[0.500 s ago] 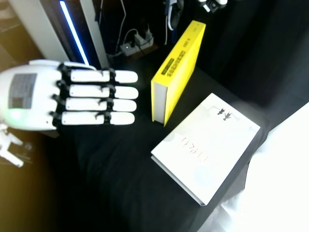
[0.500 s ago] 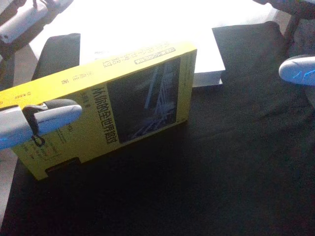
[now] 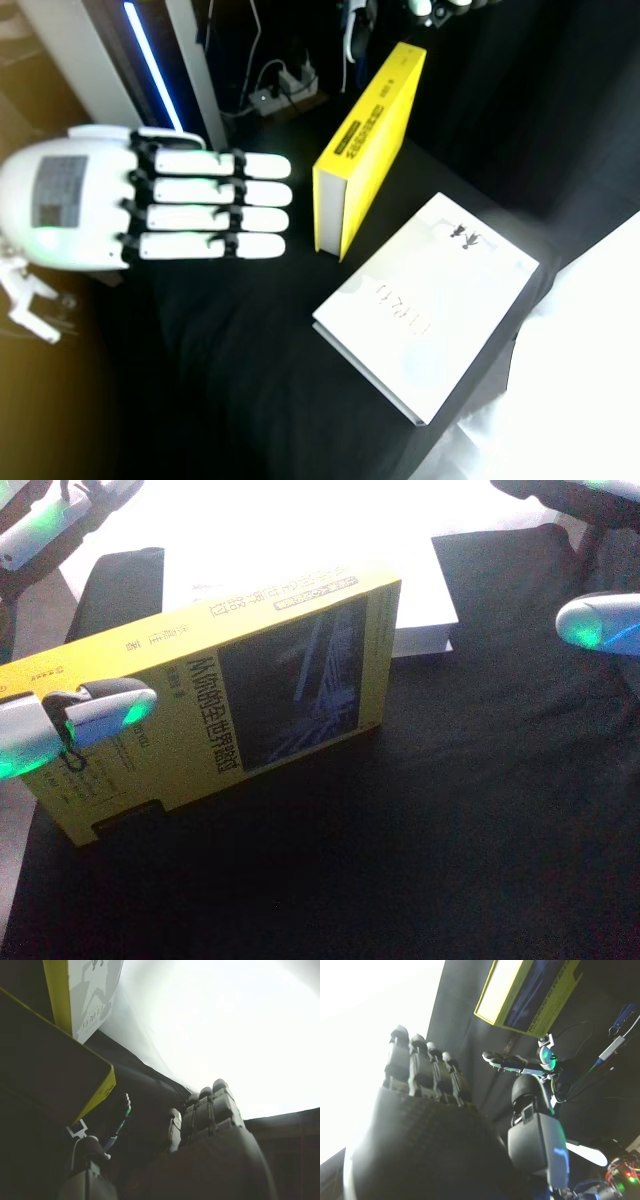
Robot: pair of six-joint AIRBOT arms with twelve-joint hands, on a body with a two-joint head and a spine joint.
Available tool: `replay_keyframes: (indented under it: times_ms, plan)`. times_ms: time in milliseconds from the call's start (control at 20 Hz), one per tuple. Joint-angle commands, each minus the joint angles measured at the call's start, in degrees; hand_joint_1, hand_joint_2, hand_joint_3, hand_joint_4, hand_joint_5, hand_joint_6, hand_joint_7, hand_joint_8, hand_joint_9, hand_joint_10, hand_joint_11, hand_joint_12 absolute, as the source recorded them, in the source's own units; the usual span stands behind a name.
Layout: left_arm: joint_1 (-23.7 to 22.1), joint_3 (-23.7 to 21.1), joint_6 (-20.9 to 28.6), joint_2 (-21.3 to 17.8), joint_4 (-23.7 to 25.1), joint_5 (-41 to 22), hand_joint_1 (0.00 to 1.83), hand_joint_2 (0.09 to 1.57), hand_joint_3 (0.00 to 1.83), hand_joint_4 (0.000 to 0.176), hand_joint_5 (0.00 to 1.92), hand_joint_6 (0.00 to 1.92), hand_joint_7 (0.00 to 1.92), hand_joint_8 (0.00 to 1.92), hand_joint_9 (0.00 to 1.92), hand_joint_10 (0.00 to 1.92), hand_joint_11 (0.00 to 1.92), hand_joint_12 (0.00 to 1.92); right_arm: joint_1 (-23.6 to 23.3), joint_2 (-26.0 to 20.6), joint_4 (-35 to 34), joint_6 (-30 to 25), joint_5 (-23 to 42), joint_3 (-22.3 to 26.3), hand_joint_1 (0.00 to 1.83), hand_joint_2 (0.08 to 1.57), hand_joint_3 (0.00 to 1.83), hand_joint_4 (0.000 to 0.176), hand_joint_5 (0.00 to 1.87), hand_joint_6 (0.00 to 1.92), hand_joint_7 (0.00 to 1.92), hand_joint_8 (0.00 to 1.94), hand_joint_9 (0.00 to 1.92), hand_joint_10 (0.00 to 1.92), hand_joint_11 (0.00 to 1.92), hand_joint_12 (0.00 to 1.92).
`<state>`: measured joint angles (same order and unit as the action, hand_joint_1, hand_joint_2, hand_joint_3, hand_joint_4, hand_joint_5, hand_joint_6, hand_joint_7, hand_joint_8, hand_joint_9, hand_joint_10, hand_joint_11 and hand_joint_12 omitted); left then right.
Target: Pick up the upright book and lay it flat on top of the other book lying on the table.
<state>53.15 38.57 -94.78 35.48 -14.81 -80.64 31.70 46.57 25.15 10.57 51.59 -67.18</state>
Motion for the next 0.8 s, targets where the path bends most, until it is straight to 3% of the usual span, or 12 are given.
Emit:
replay_keyframes:
  times_ms: [0,350,450,500,600,650,700,750]
  plan:
    - [-0.5,0.2,-0.2,0.1,0.2,-6.8,0.32,1.03,0.0,0.176,0.0,0.0,0.0,0.0,0.0,0.0,0.0,0.0,-0.4,-0.2,-3.0,-0.2,6.0,-0.4,0.21,1.26,0.03,0.0,0.0,0.0,0.0,0.0,0.0,0.0,0.0,0.0]
    - [1.9,0.3,-0.1,2.6,-4.4,-6.5,0.36,1.02,0.0,0.176,0.0,0.0,0.0,0.0,0.0,0.0,0.0,0.0,0.3,0.2,-3.8,-0.2,6.0,-0.6,0.28,1.23,0.01,0.0,0.0,0.0,0.0,0.0,0.0,0.0,0.0,0.0]
    - [3.0,0.3,-0.1,3.4,-6.2,-6.7,0.35,1.02,0.0,0.156,0.0,0.0,0.0,0.0,0.0,0.0,0.0,0.0,0.4,0.3,-3.9,-0.2,6.0,-0.6,0.33,1.22,0.01,0.0,0.0,0.0,0.0,0.0,0.0,0.0,0.0,0.0]
    - [3.3,0.5,0.3,4.0,-7.2,-6.4,0.35,0.99,0.0,0.172,0.0,0.0,0.0,0.0,0.0,0.0,0.0,0.0,0.5,0.4,-4.0,-0.2,6.0,-0.6,0.34,1.22,0.0,0.0,0.0,0.0,0.0,0.0,0.0,0.0,0.0,0.0]
    - [4.3,1.2,2.7,5.4,-9.4,-6.7,0.4,1.01,0.0,0.176,0.0,0.0,0.0,0.0,0.0,0.0,0.0,0.0,0.6,0.5,-4.1,-0.2,6.0,-0.6,0.35,1.21,0.0,0.0,0.0,0.0,0.0,0.0,0.0,0.0,0.0,0.0]
    - [5.2,1.7,5.3,5.9,-9.7,-7.0,0.52,1.04,0.0,0.176,0.0,0.0,0.0,0.0,0.11,0.02,0.0,0.79,0.7,0.5,-4.2,-0.2,6.0,-0.6,0.37,1.21,0.0,0.0,0.0,0.0,0.0,0.0,0.0,0.0,0.0,0.0]
    - [6.2,2.5,8.6,6.4,-9.8,-7.0,0.61,1.08,0.01,0.176,0.0,0.0,0.06,0.01,0.25,0.07,0.0,1.27,0.7,0.6,-4.2,-0.2,6.0,-0.6,0.39,1.21,0.0,0.0,0.0,0.0,0.0,0.0,0.0,0.0,0.0,0.0]
    - [6.6,2.8,10.4,6.5,-9.8,-7.0,0.66,1.13,0.01,0.128,0.04,0.0,0.38,0.05,0.6,0.2,0.25,1.39,0.7,0.6,-4.2,-0.2,6.0,-0.6,0.37,1.2,0.0,0.004,0.0,0.0,0.0,0.0,0.0,0.0,0.0,0.0]
